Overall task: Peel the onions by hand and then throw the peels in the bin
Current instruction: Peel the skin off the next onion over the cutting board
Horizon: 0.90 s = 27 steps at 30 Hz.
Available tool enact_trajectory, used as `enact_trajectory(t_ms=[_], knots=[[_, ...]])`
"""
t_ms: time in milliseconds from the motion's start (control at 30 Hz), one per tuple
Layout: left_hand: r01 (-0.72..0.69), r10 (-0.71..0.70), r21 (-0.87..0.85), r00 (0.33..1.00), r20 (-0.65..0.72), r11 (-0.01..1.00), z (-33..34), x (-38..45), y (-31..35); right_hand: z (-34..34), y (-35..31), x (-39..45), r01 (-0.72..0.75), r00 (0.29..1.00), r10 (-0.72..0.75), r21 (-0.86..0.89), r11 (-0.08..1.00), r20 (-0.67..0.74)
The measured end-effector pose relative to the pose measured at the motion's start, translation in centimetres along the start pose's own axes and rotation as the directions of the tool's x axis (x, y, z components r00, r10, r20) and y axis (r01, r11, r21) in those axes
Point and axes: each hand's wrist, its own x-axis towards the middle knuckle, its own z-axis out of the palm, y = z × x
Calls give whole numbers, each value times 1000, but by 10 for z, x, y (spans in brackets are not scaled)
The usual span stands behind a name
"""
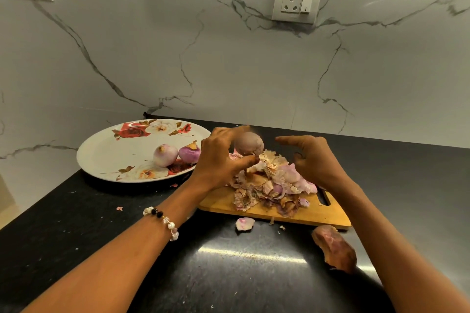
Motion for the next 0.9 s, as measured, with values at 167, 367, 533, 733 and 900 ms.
enact_trajectory(t_ms=[167,367,533,733,900], knots=[[-43,43,19,998,-48,999,6,-3,2,-2,-13,0,-2,995,22,205,979,-96],[-107,108,12,991,-83,994,8,-5,5,3,-24,-5,-137,974,18,526,839,225],[-169,168,-37,985,-28,985,6,-3,6,14,-24,-5,-76,995,29,533,843,97],[-2,27,-269,996,90,963,-3,3,7,11,-14,-3,-59,994,96,520,852,-44],[152,-124,-429,988,94,890,-3,2,9,13,-15,-1,-10,994,53,420,907,-92]])
